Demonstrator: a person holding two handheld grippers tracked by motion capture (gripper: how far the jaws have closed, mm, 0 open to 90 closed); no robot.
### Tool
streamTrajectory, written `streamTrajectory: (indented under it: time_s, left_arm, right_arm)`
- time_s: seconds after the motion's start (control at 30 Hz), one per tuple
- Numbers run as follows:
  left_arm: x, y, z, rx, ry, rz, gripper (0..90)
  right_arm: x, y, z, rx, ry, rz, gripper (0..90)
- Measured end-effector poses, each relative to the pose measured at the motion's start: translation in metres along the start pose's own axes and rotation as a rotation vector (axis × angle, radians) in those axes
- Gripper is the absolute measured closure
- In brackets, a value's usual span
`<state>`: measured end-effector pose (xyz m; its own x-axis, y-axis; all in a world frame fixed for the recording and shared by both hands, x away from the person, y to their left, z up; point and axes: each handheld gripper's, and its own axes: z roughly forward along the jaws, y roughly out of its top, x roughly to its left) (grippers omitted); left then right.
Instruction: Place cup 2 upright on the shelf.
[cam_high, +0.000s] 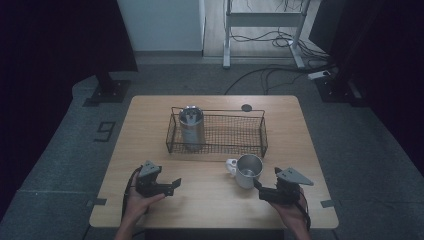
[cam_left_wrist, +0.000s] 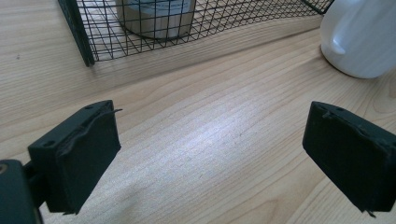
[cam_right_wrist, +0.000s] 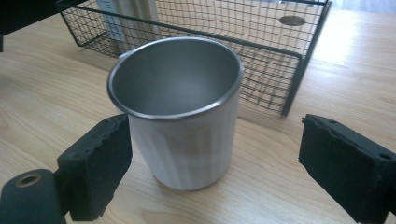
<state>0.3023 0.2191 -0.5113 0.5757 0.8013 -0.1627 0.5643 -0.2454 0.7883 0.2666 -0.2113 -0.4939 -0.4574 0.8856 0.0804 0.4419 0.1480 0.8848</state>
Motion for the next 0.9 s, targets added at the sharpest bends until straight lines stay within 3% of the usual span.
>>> streamTrajectory:
  time_s: [0.6, 0.9]
  left_arm:
    - [-0.002, 0.0, 0.0, 0.0, -0.02, -0.007, 4.1]
    - [-0.002, -0.001, 0.003, 0.013, -0.031, -0.004, 4.3]
  right_arm:
    - [0.017, 0.01, 0.022, 0.039, 0.01, -0.035, 1.0]
    - [0.02, 0.012, 0.043, 0.061, -0.005, -0.051, 0.0]
